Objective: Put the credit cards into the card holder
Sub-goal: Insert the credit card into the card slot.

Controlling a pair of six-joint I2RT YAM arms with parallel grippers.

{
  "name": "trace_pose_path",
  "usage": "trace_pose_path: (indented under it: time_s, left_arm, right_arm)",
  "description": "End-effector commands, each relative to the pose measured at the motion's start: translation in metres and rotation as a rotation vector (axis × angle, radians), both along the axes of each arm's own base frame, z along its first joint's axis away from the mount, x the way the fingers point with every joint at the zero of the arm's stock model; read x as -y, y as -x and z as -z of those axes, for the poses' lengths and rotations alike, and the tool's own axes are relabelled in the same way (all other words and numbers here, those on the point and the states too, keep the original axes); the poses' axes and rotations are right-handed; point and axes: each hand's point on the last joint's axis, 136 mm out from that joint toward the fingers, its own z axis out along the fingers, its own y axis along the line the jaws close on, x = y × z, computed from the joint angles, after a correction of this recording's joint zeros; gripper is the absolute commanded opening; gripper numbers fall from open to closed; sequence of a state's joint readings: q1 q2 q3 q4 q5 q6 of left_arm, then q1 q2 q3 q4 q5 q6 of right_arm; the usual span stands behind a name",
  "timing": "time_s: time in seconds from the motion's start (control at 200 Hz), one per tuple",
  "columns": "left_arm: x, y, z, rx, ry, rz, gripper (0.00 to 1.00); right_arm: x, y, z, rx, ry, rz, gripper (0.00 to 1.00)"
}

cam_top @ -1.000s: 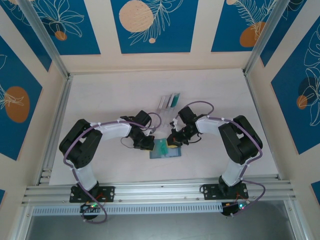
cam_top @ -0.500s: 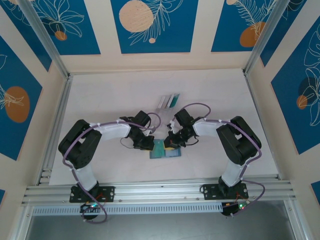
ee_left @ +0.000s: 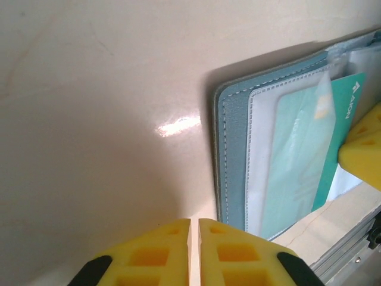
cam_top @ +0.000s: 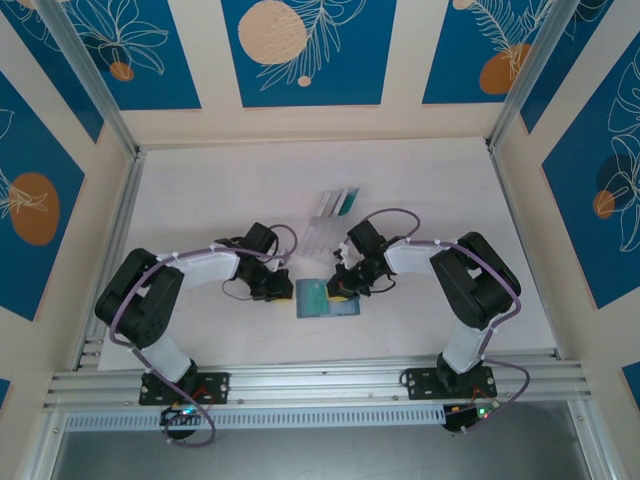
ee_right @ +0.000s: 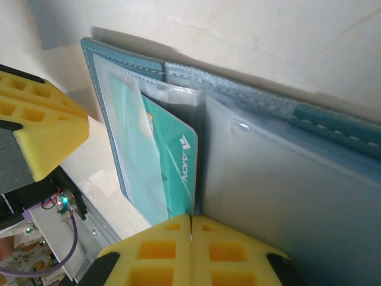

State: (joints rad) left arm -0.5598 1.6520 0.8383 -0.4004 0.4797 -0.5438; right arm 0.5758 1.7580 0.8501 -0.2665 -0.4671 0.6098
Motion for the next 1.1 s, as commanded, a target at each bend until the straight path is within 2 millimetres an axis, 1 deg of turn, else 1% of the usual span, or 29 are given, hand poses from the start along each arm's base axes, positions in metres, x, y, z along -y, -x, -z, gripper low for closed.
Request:
trace_pose_path:
  time_s: [0.0, 0.07, 0.21, 0.385, 0.55, 0.75, 0.885, 1.095]
  left_arm:
    - [0.003, -0.001, -0.004, 0.004, 0.028, 0.003, 0.09]
    - [0.006, -0.003, -0.003, 0.009, 0.03, 0.006, 0.07]
    - [0.018, -0.007, -0.001, 0.02, 0.035, 0.032, 0.07]
    - [0.029, -0.007, 0.009, 0.012, 0.018, 0.054, 0.07]
    - [0.037, -0.004, 0.013, 0.012, 0.011, 0.076, 0.07]
    - [0.045, 0.004, 0.015, 0.005, 0.012, 0.097, 0.06]
    - [0.05, 0.008, 0.015, 0.006, 0.016, 0.104, 0.07]
    - [0.055, 0.011, 0.015, 0.003, 0.025, 0.11, 0.07]
  right_arm:
    - [0.009, 0.007, 0.008, -0.027, 0.05, 0.006, 0.0]
    - [0.007, 0.007, 0.006, -0.018, 0.055, -0.003, 0.0]
    - [0.007, 0.007, 0.002, -0.001, 0.065, -0.012, 0.0]
    - [0.004, 0.005, -0.004, 0.017, 0.067, -0.021, 0.0]
    - [-0.003, 0.003, -0.009, 0.035, 0.065, -0.031, 0.0]
    - [-0.014, 0.001, -0.015, 0.061, 0.052, -0.028, 0.0]
    - [-0.02, 0.001, -0.017, 0.072, 0.045, -0.03, 0.02]
    - [-0.021, -0.001, -0.017, 0.087, 0.05, -0.019, 0.06]
